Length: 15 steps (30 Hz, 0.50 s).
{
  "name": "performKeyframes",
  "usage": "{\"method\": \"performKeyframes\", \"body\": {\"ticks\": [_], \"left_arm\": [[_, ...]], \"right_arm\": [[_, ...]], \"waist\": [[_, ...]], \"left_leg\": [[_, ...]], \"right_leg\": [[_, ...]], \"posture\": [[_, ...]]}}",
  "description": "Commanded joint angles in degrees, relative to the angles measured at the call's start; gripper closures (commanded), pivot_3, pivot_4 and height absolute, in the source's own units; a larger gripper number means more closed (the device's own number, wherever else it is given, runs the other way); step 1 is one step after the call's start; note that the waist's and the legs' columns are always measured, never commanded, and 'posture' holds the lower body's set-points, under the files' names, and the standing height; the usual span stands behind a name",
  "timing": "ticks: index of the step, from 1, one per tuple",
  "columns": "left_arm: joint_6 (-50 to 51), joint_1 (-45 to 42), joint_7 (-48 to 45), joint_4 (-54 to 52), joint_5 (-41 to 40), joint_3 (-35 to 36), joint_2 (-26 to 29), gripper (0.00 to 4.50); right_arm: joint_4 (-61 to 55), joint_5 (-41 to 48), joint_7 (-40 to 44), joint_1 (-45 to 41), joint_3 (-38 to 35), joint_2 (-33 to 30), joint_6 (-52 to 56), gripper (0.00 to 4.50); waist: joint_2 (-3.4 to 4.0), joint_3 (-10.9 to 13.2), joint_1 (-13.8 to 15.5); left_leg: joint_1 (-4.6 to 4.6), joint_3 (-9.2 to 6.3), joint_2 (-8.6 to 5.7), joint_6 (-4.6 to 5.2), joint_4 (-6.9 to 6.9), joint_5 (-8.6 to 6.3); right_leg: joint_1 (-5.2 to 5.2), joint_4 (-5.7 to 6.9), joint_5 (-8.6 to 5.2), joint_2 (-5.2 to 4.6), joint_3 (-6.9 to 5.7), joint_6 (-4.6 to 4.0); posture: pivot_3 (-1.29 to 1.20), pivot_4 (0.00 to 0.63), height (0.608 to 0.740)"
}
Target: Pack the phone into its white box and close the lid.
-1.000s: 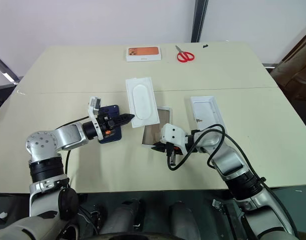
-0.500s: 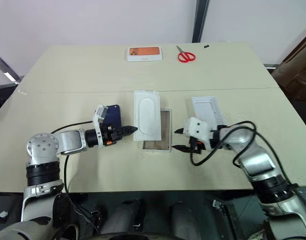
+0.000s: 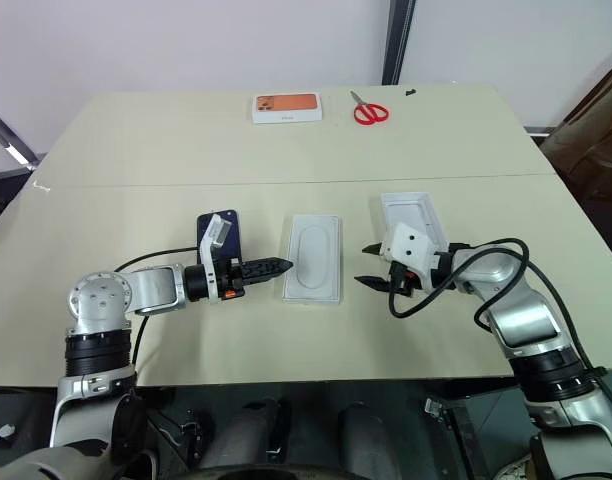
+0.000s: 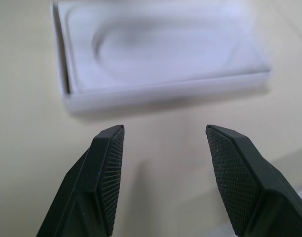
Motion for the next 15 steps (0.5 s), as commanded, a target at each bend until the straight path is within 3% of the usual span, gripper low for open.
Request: {"method": "performKeyframes", "body": {"ticks": [1,5,8,12,15], "left_arm": [[-1.23,-0.6,-2.1,-2.06,0.18,0.23,2.5,1.68],[-6.42,0.82,-7.52,-5.48,3.64,-3.58,7.0,1.68],[-25.2,4.16,-16.48,-8.42,17.02,-11.07,13.53,1.6],[-42.0,6.96,-23.69,-5.07,27.75,-14.84,18.08,1.6],[-49.96,8.15,-26.84,-3.62,31.68,-14.86,19.03,1.6]], "right_arm": [[-0.33,1.98,-2.43,-3.77,-1.57,2.76,0.85,1.72],[-0.28,3.99,-5.67,-7.44,-1.93,7.23,5.0,1.72],[-0.36,1.96,-7.32,-8.5,1.17,10.0,4.88,2.63],[2.88,-4.7,-11.3,-10.0,7.65,13.98,1.84,4.49],[8.6,-11.68,-16.16,-12.61,11.83,16.58,-0.77,4.49]], "waist": [[0.0,0.0,-0.01],[0.0,0.0,-0.11],[0.03,-0.01,-0.07],[0.05,0.0,-0.01],[0.07,0.02,-0.08]], "left_leg": [[0.0,0.0,0.0,0.0,0.0,0.0],[0.0,0.0,0.01,-0.03,-0.04,0.01],[0.0,0.0,0.01,-0.05,-0.05,0.03],[0.0,0.03,0.0,-0.07,-0.14,0.04],[0.0,0.03,0.0,-0.07,-0.16,0.04]], "right_leg": [[0.0,0.0,0.0,0.0,0.0,0.0],[-0.04,0.01,0.0,0.01,0.01,0.0],[-0.04,-0.01,0.0,0.01,0.01,-0.01],[-0.06,-0.07,0.0,-0.03,0.04,-0.03],[-0.1,-0.06,0.01,-0.03,0.03,-0.04]], "posture": [[0.0,0.15,0.734],[0.0,0.15,0.734],[0.0,0.15,0.734],[0.0,0.15,0.734],[0.0,0.15,0.734]]}}
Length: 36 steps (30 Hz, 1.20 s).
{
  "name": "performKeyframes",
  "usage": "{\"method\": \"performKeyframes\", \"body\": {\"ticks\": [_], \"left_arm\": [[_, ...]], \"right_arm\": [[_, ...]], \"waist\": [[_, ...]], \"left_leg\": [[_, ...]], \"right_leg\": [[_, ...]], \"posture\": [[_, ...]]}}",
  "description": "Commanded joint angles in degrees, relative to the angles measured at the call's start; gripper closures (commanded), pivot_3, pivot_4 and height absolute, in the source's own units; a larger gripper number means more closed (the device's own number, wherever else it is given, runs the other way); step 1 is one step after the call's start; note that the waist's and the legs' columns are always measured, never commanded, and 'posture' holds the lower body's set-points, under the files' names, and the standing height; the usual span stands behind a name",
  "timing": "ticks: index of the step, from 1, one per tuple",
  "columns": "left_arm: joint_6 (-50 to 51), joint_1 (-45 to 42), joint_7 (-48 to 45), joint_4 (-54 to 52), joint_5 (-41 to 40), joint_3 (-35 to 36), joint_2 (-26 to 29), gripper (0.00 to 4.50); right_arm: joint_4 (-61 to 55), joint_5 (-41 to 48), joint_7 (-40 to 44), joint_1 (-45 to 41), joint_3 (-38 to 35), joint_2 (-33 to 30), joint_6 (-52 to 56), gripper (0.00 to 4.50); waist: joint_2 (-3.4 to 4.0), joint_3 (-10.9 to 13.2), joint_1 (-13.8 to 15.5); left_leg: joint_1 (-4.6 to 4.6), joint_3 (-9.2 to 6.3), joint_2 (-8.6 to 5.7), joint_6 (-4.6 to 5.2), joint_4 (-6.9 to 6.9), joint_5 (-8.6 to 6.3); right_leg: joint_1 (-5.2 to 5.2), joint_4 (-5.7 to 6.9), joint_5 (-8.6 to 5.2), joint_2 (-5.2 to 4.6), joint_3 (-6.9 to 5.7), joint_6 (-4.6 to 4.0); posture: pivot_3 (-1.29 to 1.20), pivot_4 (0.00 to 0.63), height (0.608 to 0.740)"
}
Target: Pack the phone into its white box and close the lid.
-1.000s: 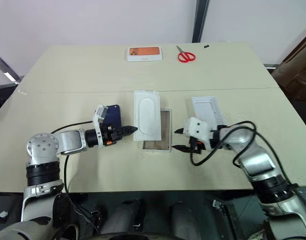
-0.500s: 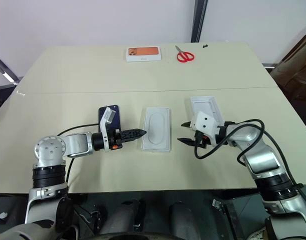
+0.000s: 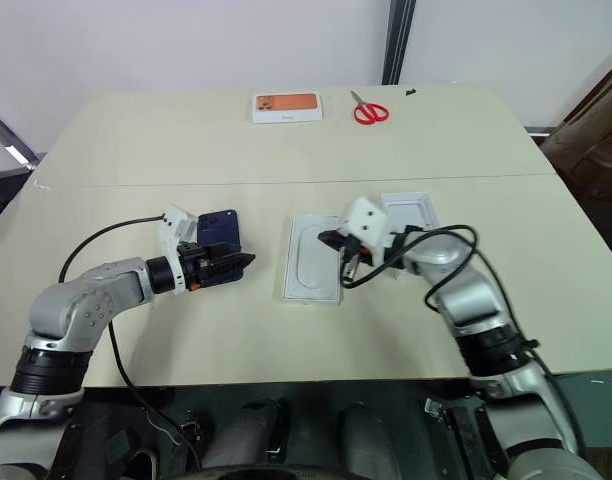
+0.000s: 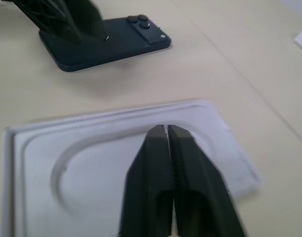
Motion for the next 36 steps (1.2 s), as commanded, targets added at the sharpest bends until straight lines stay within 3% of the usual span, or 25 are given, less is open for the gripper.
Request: {"method": "performKeyframes", "body": {"ticks": [1,3,5,9,12,18,25,36], "left_arm": [[-9.64,0.69,-3.85,-0.13,3.91,1.04,0.58,1.6],[-17.89,1.72,-5.2,-0.29,6.19,2.23,-0.41,1.6],[-18.28,1.55,-4.83,-0.27,3.16,5.26,-2.35,1.6],[-24.08,3.6,-7.34,-1.1,5.89,5.6,-2.0,1.6],[-25.12,4.53,-7.63,-1.08,6.32,5.79,-2.01,1.6],[-22.87,5.43,-6.37,-0.61,7.41,5.45,-1.31,1.6],[-6.09,1.53,-2.84,7.9,1.42,11.66,1.5,1.6],[14.56,-7.33,-0.03,23.92,-4.3,17.4,2.62,1.6]], "right_arm": [[5.47,-8.48,-5.61,-3.91,4.06,1.4,-4.52,4.49],[8.98,-11.74,-6.97,-4.93,6.03,1.51,-7.12,4.49],[10.92,-13.29,-6.36,-5.11,7.44,1.27,-8.45,4.49],[8.15,-12.57,0.87,-2.45,9.95,-1.09,-12.36,4.49],[4.79,-10.19,5.31,-0.72,10.09,-1.91,-12.72,4.49],[8.71,-12.48,1.45,-2.91,8.01,0.38,-12.6,4.49],[9.8,-8.64,-2.9,-8.73,3.11,6.66,-9.13,4.49],[22.13,-12.77,-4.3,-20.15,9.34,19.01,-3.32,4.49]], "waist": [[0.02,0.01,0.01],[0.02,0.01,0.17],[0.01,0.01,0.22],[0.02,0.01,-0.2],[0.02,0.01,-0.27],[0.02,0.01,-0.22],[0.02,0.02,-0.28],[0.0,0.01,-0.46]], "left_leg": [[-0.01,0.0,-0.01,0.0,-0.01,0.0],[-0.05,-0.01,-0.04,0.0,0.0,0.0],[-0.06,-0.01,-0.04,0.01,0.02,0.0],[-0.05,-0.02,-0.03,0.01,0.0,0.0],[-0.02,-0.01,0.0,0.03,0.0,-0.01],[0.01,-0.03,0.02,0.24,0.02,-0.14],[-0.01,-0.04,0.0,0.19,0.01,-0.1],[-0.01,-0.1,-0.01,-0.01,0.05,0.01]], "right_leg": [[-0.02,0.0,0.0,0.0,0.01,0.0],[-0.04,-0.01,0.0,-0.03,-0.02,0.01],[-0.09,-0.03,0.0,-0.04,-0.03,0.01],[-0.05,0.01,0.0,-0.02,-0.04,0.01],[-0.02,0.01,0.0,0.02,-0.03,0.01],[-0.01,0.07,0.0,0.04,-0.04,0.01],[-0.06,0.1,0.0,0.06,-0.04,0.02],[-0.3,0.19,0.0,0.08,-0.11,0.02]], "posture": [[0.0,0.15,0.734],[0.0,0.15,0.734],[0.0,0.15,0.734],[0.0,0.15,0.734],[0.0,0.15,0.734],[0.0,0.15,0.734],[0.0,0.15,0.734],[0.0,0.15,0.734]]}}
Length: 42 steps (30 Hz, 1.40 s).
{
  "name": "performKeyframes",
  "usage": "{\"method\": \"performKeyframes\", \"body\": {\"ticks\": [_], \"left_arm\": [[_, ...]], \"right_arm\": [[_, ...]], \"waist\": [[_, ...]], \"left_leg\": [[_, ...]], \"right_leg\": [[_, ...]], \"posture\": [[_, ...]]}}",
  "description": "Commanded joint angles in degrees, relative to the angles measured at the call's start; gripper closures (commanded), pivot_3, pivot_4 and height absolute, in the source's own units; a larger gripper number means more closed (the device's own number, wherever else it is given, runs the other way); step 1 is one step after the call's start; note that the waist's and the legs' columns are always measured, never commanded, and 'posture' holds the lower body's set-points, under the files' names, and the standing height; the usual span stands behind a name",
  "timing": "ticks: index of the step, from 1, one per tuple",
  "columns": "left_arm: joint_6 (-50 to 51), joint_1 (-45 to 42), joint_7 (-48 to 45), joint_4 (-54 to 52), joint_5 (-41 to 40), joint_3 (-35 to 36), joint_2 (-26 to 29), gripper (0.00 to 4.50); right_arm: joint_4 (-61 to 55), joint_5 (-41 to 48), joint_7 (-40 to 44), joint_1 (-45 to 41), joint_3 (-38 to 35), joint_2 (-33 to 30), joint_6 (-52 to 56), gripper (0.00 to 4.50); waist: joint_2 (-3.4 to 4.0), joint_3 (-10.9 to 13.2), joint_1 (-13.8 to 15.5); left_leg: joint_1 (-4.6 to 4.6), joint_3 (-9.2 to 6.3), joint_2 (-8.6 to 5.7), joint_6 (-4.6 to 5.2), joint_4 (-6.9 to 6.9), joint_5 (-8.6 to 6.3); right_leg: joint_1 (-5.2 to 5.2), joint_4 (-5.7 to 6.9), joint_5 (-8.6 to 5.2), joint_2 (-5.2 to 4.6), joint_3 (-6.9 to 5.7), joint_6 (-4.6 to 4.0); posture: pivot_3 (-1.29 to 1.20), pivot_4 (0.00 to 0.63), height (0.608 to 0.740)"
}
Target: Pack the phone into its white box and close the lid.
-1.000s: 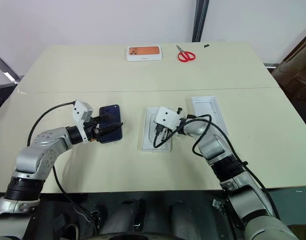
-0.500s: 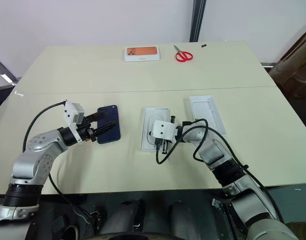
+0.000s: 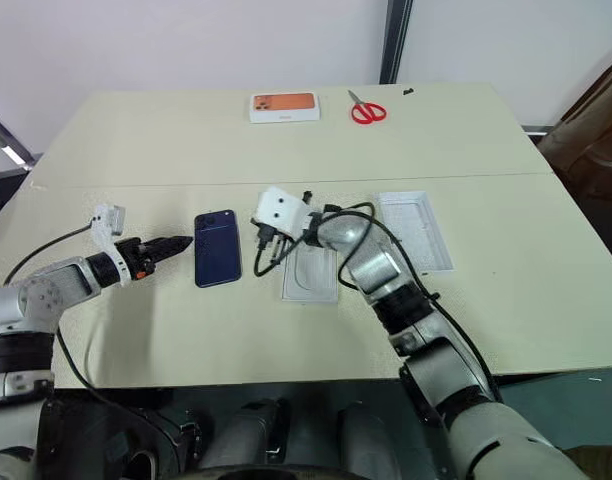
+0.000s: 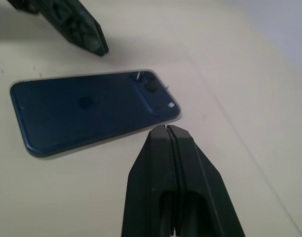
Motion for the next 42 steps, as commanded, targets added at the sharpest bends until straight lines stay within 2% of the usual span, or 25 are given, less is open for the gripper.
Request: {"method": "performKeyframes", "body": {"ticks": [1,7,12,25,32,39,42], "left_arm": [[5.24,-2.26,0.73,1.21,-2.21,1.55,-0.31,1.6],[10.39,-2.57,0.76,-0.13,-2.19,-0.44,-1.97,1.6],[13.55,-1.73,1.38,-0.49,-1.04,-2.6,-3.77,1.6],[19.96,-6.49,6.27,2.28,0.01,-4.05,-10.97,1.6],[19.74,-8.36,5.21,4.04,2.65,-6.94,-12.24,1.6],[19.59,-8.93,4.0,5.5,2.84,-5.66,-11.58,1.6],[20.05,-8.93,3.93,5.98,2.55,-4.82,-11.57,2.46]], "right_arm": [[4.18,-2.3,-0.14,-3.7,2.51,2.26,1.74,4.49],[13.88,-5.38,2.92,-7.7,6.82,5.56,8.72,4.49],[16.0,-5.79,3.73,-8.05,6.94,6.59,8.62,4.49],[13.59,-6.3,4.98,-6.78,7.11,6.7,8.3,4.49],[12.77,-6.46,5.58,-5.96,7.07,6.18,8.38,4.49],[12.53,-6.75,4.99,-5.52,6.75,5.86,8.21,4.49],[12.22,-6.75,5.02,-5.12,6.79,5.69,8.16,4.5]], "waist": [[0.0,0.0,0.06],[0.0,-0.01,-0.02],[0.02,-0.07,-0.02],[0.18,-0.26,0.83],[0.22,-0.32,0.77],[0.22,-0.33,0.65],[0.22,-0.33,0.53]], "left_leg": [[0.0,-0.01,0.0,0.0,0.0,0.0],[0.0,-0.03,-0.02,-0.04,-0.02,0.02],[0.11,-0.03,-0.03,-0.05,-0.03,0.02],[0.44,-0.11,-0.14,-0.02,-0.05,-0.01],[0.46,-0.15,-0.17,-0.02,-0.04,-0.01],[0.47,-0.16,-0.17,-0.02,-0.05,-0.01],[0.47,-0.16,-0.17,-0.02,-0.05,-0.01]], "right_leg": [[0.0,0.01,0.0,-0.01,0.0,0.0],[-0.02,0.03,0.0,-0.02,-0.01,0.0],[0.07,0.02,0.0,-0.03,-0.01,0.0],[0.44,0.0,0.0,-0.12,-0.05,0.0],[0.48,0.0,0.0,-0.13,-0.07,0.01],[0.48,0.0,0.0,-0.13,-0.06,0.01],[0.48,-0.01,-0.01,-0.13,-0.06,0.01]], "posture": [[0.0,0.15,0.734],[0.0,0.15,0.734],[0.0,0.15,0.734],[0.0,0.15,0.734],[0.0,0.15,0.734],[0.0,0.15,0.734],[0.0,0.15,0.734]]}}
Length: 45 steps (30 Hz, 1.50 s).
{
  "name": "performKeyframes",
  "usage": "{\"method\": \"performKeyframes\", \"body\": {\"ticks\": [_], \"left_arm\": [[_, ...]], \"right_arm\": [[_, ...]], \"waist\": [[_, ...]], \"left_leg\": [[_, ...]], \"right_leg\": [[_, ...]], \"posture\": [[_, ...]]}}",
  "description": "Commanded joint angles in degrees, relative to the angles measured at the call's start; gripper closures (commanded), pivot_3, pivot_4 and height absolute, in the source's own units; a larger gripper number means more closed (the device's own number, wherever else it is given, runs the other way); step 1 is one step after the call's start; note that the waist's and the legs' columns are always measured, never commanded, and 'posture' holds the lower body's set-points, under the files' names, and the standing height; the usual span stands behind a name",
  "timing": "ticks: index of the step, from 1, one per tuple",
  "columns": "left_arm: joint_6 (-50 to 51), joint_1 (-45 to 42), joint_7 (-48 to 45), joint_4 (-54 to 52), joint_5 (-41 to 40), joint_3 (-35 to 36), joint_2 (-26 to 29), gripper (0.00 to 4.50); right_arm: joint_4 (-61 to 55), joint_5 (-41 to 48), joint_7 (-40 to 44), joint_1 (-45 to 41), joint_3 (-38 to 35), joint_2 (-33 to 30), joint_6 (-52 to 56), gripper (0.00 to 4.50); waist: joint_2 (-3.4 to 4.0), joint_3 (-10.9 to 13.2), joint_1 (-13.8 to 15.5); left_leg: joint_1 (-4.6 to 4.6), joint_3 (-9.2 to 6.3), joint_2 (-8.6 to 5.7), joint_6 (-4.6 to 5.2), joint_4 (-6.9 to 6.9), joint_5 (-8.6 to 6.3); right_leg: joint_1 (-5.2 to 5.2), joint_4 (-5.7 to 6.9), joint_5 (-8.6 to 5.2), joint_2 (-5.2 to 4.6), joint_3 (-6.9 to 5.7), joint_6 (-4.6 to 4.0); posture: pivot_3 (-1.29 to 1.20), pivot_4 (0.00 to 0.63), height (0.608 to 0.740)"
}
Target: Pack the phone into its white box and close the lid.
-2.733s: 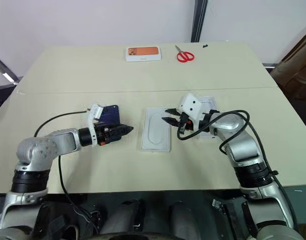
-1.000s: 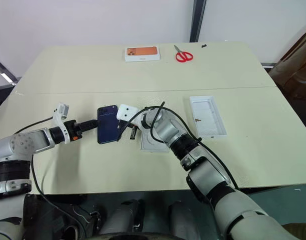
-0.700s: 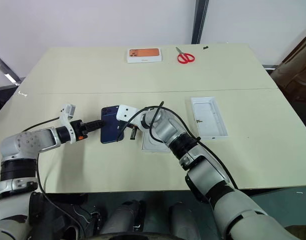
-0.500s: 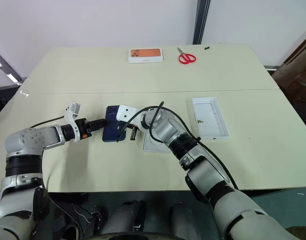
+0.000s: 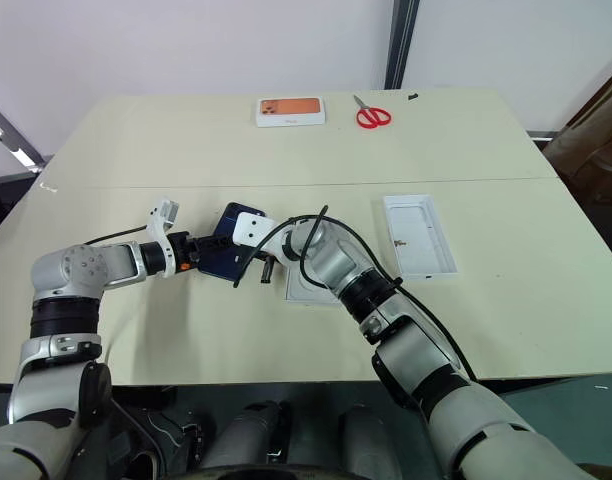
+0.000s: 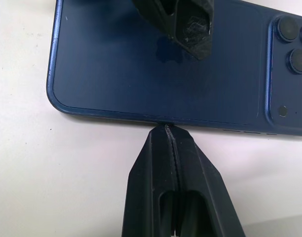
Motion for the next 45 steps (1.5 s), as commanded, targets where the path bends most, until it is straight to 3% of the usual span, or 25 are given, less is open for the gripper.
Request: {"method": "performKeyframes", "body": {"ticks": [1,4,5,14,21,25,30,35,45], "left_arm": [[3.7,1.97,-0.5,2.71,-0.01,-2.78,-1.71,2.96],[3.46,2.13,-0.58,2.32,0.17,-3.31,-1.45,4.35],[3.7,2.22,-0.73,1.99,-0.15,-3.28,-1.38,4.49],[4.43,2.59,-0.2,2.26,-0.92,-1.16,-1.01,4.49],[7.03,2.72,1.27,2.38,-3.63,4.71,-1.82,4.49],[7.96,2.65,2.49,2.3,-6.55,9.97,-2.73,4.49],[11.53,2.69,3.3,0.09,-14.13,19.45,-4.78,4.49],[13.29,3.75,5.06,-3.84,-17.57,21.82,-6.34,4.5],[13.29,4.43,8.12,-7.51,-21.38,22.26,-8.89,4.5]], "right_arm": [[-1.58,0.02,0.41,0.62,0.3,0.09,-0.4,4.5],[-1.73,0.01,0.5,0.73,0.32,-0.03,-0.49,4.5],[-1.79,0.0,0.59,0.78,0.35,-0.1,-0.52,4.5],[-2.55,-0.28,0.5,1.37,0.35,-0.43,-0.88,4.5],[-8.56,5.71,0.8,2.72,-6.13,-1.27,-3.8,4.5],[-14.24,10.06,1.98,5.42,-9.97,-3.05,-5.8,4.5],[-25.02,19.61,11.21,11.09,-13.43,-9.71,3.89,4.5],[-35.77,22.95,18.41,18.57,-10.85,-18.77,6.19,2.18],[-38.63,20.26,18.37,24.49,-9.08,-26.4,-0.15,2.18]], "waist": [[0.0,0.0,-0.08],[-0.08,-0.15,-0.06],[-0.07,-0.18,-0.2],[-0.06,-0.19,-0.29],[-0.07,-0.16,-0.51],[-0.07,-0.16,-0.54],[-0.21,-0.06,-0.32],[-0.24,-0.02,-0.42],[-0.36,0.07,-0.25]], "left_leg": [[0.0,0.0,0.0,0.0,0.0,0.0],[0.01,-0.04,0.0,0.0,0.0,0.0],[0.1,-0.03,0.01,0.0,-0.02,-0.01],[0.24,0.0,0.03,0.0,-0.16,-0.01],[0.2,0.0,0.03,0.0,-0.17,-0.02],[0.19,0.01,0.05,0.0,-0.22,-0.02],[-0.09,-0.01,0.07,0.03,-0.1,-0.03],[-0.53,0.0,0.09,-0.01,-0.03,-0.01],[-0.54,0.0,0.12,0.0,-0.02,-0.01]], "right_leg": [[-0.01,0.0,0.0,0.0,0.0,0.0],[0.03,0.0,0.0,0.0,-0.01,0.0],[0.1,-0.02,0.0,0.01,-0.01,0.0],[0.17,-0.07,-0.01,0.02,0.02,0.01],[0.11,-0.09,-0.01,0.02,0.03,0.01],[0.07,-0.09,-0.01,0.02,0.03,0.01],[-0.08,-0.12,-0.01,0.02,0.0,0.01],[-0.27,-0.1,0.0,0.03,0.01,0.01],[-0.26,-0.11,0.0,0.05,0.02,0.0]], "posture": [[0.0,0.15,0.734],[0.0,0.15,0.734],[0.0,0.15,0.734],[0.0,0.15,0.734],[0.0,0.15,0.734],[0.0,0.15,0.734],[0.0,0.15,0.734],[0.0,0.15,0.734],[0.0,0.15,0.734]]}}
